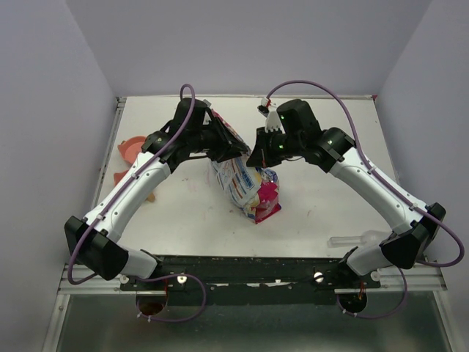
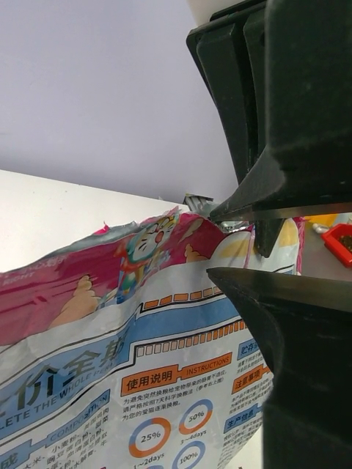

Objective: Serve the pet food

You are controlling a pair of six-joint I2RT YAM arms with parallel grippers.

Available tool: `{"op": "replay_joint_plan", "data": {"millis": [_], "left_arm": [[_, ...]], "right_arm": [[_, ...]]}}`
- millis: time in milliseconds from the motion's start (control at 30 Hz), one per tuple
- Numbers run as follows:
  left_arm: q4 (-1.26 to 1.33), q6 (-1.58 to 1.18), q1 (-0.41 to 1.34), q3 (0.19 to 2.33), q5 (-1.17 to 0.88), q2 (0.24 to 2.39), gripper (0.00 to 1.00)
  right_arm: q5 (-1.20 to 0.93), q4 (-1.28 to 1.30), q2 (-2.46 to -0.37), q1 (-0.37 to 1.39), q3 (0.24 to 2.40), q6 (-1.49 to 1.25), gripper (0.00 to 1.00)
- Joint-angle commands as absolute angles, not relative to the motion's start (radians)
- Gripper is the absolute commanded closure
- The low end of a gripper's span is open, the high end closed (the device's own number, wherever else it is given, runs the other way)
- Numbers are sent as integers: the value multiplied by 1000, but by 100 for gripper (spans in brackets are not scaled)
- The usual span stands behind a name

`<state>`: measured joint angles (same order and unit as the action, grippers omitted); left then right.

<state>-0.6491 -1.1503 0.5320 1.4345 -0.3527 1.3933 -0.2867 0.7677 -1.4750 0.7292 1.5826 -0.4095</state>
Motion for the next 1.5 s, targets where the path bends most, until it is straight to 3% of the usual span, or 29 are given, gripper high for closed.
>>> {"op": "replay_joint_plan", "data": {"millis": [0,233,367,467,533,867,1467], "left_arm": [[-672,-1140,540,1465,-313,1397,62],[-652,-1137,540,1497,-321,1419,71],[-710,-1121,540,1542,-322,1460,99],[-771,-1111,540,1571,-324,1476,100],[-767,-1109,541,1540,-319,1451,100],[-742,-1101,541,1465,-296,1365,100],[-776,-1106,555,1514,-287,1393,100]], "right_arm": [[-350,724,-1454,738,1623,-407,97],[-345,736,-1459,738,1634,-410,91],[-309,768,-1470,738,1666,-405,77],[-220,801,-1485,739,1718,-397,64],[-178,830,-1508,736,1767,-385,60],[-152,893,-1595,706,1881,-335,62],[-296,779,-1557,707,1727,-301,76]]}}
